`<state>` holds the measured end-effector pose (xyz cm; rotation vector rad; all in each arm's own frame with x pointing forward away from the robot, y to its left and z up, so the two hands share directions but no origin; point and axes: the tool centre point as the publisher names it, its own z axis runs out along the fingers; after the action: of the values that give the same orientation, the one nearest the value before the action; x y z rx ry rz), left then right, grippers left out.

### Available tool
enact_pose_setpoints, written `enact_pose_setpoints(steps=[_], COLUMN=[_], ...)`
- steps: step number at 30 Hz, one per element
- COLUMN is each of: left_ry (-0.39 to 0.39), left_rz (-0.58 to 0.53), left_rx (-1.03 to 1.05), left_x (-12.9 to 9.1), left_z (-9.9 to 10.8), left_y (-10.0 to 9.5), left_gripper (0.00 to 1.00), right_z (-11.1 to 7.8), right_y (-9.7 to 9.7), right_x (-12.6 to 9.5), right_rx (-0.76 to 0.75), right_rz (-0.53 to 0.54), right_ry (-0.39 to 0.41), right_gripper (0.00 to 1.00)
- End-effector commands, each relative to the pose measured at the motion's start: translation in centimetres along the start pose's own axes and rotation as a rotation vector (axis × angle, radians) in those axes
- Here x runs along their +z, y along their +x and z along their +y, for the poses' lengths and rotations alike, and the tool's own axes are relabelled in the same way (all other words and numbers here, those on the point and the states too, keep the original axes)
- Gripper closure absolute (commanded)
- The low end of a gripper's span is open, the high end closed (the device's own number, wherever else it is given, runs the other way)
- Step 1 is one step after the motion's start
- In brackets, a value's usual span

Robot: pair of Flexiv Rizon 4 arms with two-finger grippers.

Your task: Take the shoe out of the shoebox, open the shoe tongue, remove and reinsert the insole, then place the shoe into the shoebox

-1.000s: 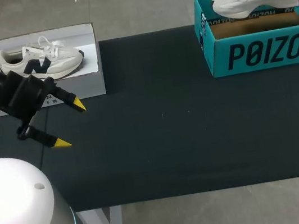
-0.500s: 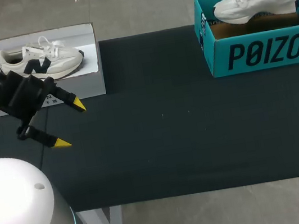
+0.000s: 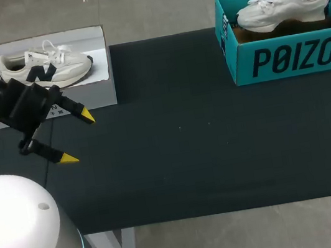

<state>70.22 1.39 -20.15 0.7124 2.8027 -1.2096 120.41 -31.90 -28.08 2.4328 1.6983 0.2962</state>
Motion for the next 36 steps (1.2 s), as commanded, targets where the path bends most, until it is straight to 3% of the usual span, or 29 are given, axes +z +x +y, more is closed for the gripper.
enact_pose_setpoints(steps=[1, 16, 28, 36], left_ry=[-0.003, -0.003, -0.003, -0.003], left_rz=[0.002, 0.002, 0.002, 0.002], left_rx=[0.000, 0.000, 0.000, 0.000], left_x=[0.0, 0.0, 0.0, 0.0], left_z=[0.0, 0.0, 0.0, 0.0], left_y=[0.0, 0.0, 0.0, 0.0], left_gripper=[0.00, 0.00, 0.00, 0.00], right_z=[0.1, -0.2, -1.1, -2.4], right_y=[0.5, 0.8, 0.9, -0.1], right_x=[0.3, 0.2, -5.9, -10.0], right_rx=[-0.010, -0.026, -0.046, -0.031], right_rz=[-0.009, -0.010, 0.022, 0.046], right_ry=[0.004, 0.005, -0.029, -0.069], right_gripper=[1.00, 1.00, 1.00, 1.00])
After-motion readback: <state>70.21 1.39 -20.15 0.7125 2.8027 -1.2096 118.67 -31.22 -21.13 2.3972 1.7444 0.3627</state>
